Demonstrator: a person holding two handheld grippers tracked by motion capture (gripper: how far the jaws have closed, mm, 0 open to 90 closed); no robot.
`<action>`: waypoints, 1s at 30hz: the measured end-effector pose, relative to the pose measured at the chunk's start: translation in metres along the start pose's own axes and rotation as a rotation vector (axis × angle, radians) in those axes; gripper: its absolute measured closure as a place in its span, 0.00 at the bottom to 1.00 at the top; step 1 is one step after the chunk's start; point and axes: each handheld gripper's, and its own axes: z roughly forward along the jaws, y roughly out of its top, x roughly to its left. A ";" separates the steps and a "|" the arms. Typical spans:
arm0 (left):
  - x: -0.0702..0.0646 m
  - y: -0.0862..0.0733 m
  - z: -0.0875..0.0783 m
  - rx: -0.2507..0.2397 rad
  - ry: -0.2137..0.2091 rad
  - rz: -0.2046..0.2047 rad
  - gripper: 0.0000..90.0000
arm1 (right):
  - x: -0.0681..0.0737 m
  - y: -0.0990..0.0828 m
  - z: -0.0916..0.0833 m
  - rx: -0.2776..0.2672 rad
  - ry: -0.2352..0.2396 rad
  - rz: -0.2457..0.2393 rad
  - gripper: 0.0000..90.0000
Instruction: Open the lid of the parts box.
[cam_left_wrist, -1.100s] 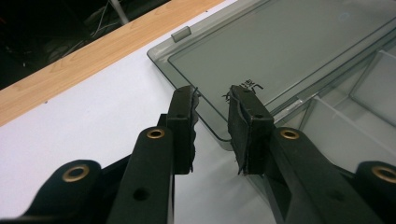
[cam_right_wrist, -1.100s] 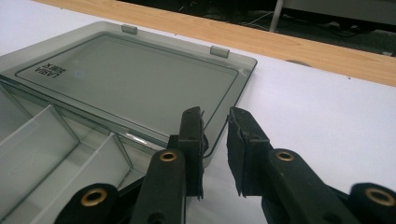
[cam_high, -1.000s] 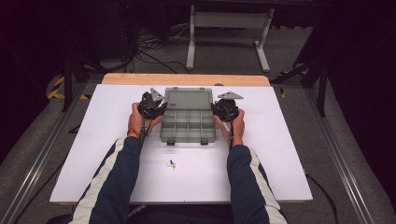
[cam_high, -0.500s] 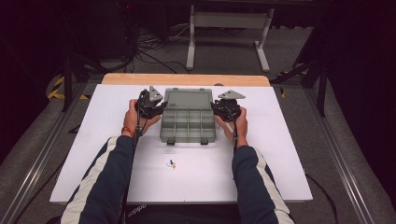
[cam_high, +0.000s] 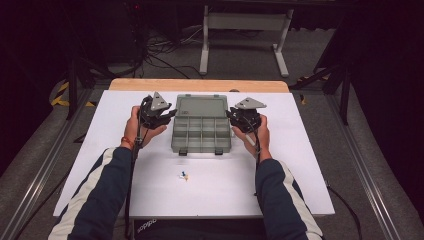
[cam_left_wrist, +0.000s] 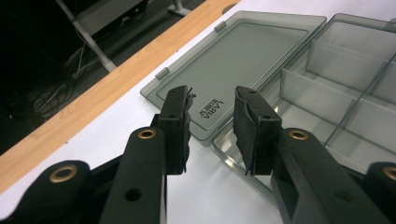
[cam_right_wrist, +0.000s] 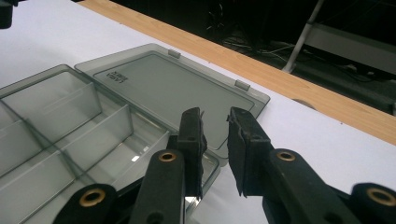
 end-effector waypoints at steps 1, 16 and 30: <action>-0.001 -0.001 -0.002 -0.007 -0.005 -0.007 0.73 | 0.001 -0.001 -0.002 0.002 0.003 -0.006 0.83; -0.011 -0.010 -0.036 -0.068 -0.039 0.067 0.70 | 0.007 -0.006 -0.035 -0.051 0.065 -0.036 0.80; -0.019 -0.030 -0.060 -0.096 -0.070 0.092 0.56 | 0.020 -0.017 -0.053 -0.068 0.117 -0.061 0.70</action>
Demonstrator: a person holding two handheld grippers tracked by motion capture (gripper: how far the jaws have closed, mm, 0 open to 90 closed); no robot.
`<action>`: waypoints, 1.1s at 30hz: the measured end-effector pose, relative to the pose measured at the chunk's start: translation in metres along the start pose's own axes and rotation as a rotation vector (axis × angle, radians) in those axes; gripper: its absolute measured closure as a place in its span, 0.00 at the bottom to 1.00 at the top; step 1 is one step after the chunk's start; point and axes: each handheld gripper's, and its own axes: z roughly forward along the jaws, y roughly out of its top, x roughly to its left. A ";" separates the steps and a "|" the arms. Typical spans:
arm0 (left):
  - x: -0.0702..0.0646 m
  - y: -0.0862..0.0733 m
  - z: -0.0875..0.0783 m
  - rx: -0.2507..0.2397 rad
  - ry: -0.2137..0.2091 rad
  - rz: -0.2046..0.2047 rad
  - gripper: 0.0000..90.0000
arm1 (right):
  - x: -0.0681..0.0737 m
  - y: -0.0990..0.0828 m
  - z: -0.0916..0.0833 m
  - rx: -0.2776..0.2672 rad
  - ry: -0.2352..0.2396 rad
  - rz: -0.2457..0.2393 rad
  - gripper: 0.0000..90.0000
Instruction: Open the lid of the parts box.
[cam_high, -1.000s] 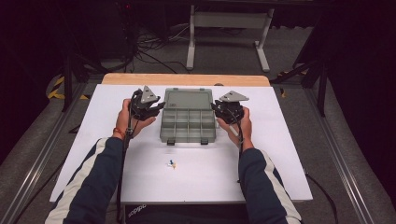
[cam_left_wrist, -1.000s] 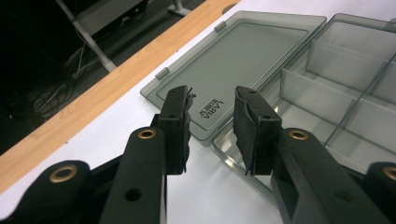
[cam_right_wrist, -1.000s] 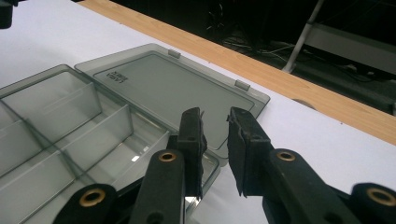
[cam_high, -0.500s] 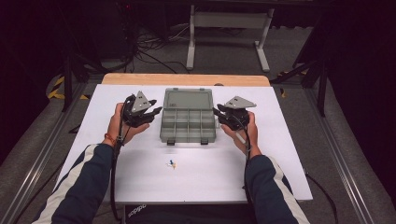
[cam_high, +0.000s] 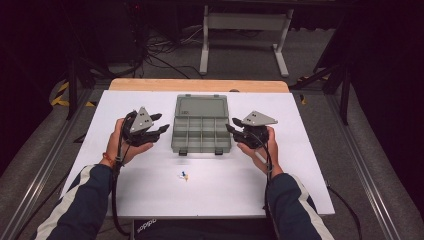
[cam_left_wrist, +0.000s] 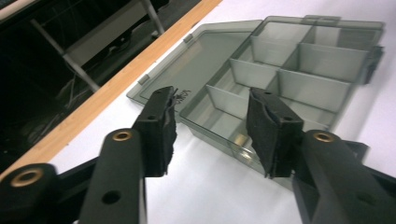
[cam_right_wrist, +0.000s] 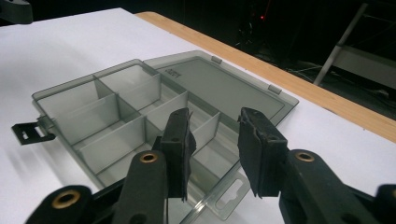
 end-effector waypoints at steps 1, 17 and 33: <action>-0.001 -0.002 -0.003 -0.005 -0.001 -0.008 0.55 | 0.001 -0.001 -0.001 0.000 0.000 0.000 0.69; -0.015 -0.019 -0.033 -0.084 0.001 -0.023 0.24 | 0.017 0.000 -0.019 -0.016 0.037 -0.043 0.45; -0.028 -0.034 -0.051 -0.116 -0.018 -0.036 0.08 | 0.033 -0.005 -0.023 -0.002 0.023 -0.085 0.19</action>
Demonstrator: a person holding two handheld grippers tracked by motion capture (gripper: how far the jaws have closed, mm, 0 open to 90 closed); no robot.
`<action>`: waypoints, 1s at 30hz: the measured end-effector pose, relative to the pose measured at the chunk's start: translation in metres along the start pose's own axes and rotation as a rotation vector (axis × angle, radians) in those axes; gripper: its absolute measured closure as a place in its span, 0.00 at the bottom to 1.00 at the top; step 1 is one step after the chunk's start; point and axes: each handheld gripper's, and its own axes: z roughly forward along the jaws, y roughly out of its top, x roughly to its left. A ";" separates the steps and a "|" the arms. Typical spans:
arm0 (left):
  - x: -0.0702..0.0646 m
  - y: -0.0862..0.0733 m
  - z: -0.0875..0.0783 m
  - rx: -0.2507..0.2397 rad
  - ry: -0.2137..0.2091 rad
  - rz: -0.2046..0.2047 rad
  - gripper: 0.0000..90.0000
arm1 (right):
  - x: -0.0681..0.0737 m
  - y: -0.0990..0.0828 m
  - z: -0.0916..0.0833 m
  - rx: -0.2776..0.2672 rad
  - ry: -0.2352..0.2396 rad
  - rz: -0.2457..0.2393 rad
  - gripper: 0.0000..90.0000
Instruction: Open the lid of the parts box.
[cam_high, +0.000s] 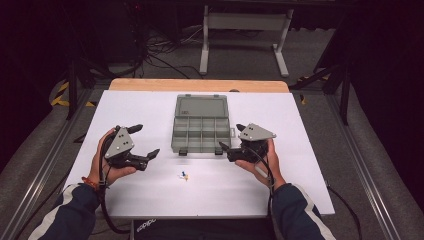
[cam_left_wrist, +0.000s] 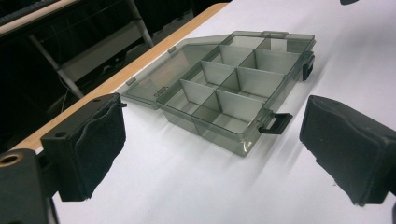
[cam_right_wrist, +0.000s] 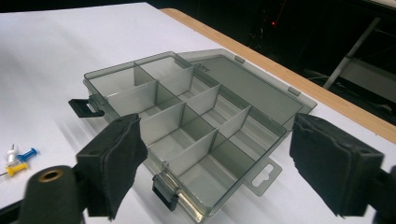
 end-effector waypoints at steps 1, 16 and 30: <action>-0.001 -0.001 -0.001 -0.002 -0.002 -0.003 0.08 | 0.001 0.000 -0.001 0.000 -0.003 -0.001 0.18; -0.011 -0.026 -0.014 0.038 -0.010 -0.022 0.07 | 0.017 -0.008 -0.009 0.003 0.030 -0.014 0.14; -0.028 -0.044 -0.027 0.077 -0.051 -0.047 0.06 | 0.043 -0.008 0.002 0.022 0.117 -0.044 0.16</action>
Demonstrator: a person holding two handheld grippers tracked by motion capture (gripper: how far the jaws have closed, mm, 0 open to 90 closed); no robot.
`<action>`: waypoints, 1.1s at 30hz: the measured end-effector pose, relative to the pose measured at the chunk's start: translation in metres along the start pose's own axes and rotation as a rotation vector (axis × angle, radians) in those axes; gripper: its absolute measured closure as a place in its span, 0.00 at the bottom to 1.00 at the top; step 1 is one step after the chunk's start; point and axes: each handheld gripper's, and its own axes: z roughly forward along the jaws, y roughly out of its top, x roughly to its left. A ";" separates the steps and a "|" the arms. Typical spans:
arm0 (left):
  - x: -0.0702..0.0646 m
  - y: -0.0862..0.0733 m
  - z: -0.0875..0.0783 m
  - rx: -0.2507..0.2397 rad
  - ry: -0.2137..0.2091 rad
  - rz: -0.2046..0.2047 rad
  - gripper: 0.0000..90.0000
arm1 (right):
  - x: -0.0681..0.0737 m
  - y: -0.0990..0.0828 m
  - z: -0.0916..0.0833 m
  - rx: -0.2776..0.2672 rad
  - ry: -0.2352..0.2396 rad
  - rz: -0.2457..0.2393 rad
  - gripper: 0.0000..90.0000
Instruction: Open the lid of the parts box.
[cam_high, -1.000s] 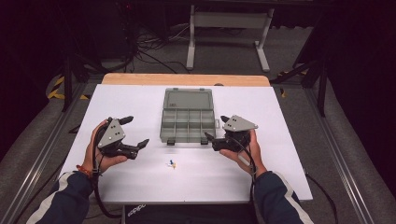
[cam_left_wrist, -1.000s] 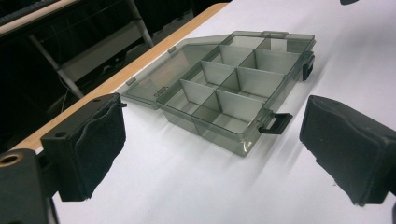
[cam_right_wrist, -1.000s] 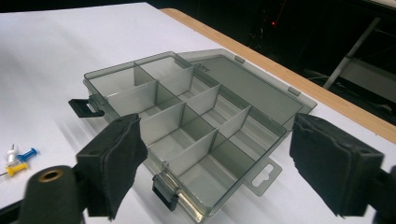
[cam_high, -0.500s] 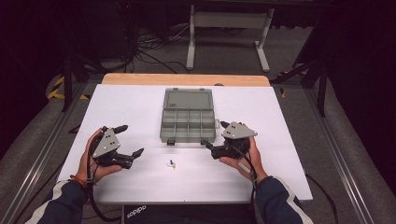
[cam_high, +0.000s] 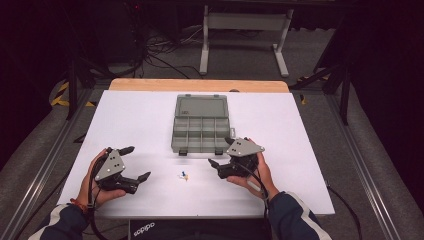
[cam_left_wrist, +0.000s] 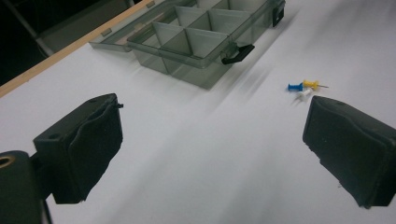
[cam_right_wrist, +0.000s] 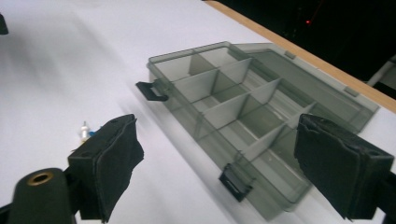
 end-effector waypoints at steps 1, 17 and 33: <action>-0.001 0.000 -0.001 0.001 -0.003 0.000 0.06 | 0.003 0.000 0.002 0.004 0.015 -0.006 0.16; -0.008 -0.004 -0.001 0.030 -0.028 0.030 0.07 | 0.030 0.000 0.026 0.071 0.129 -0.050 0.22; -0.009 -0.004 0.000 0.032 -0.045 0.029 0.07 | 0.046 -0.002 0.045 0.127 0.221 -0.035 0.27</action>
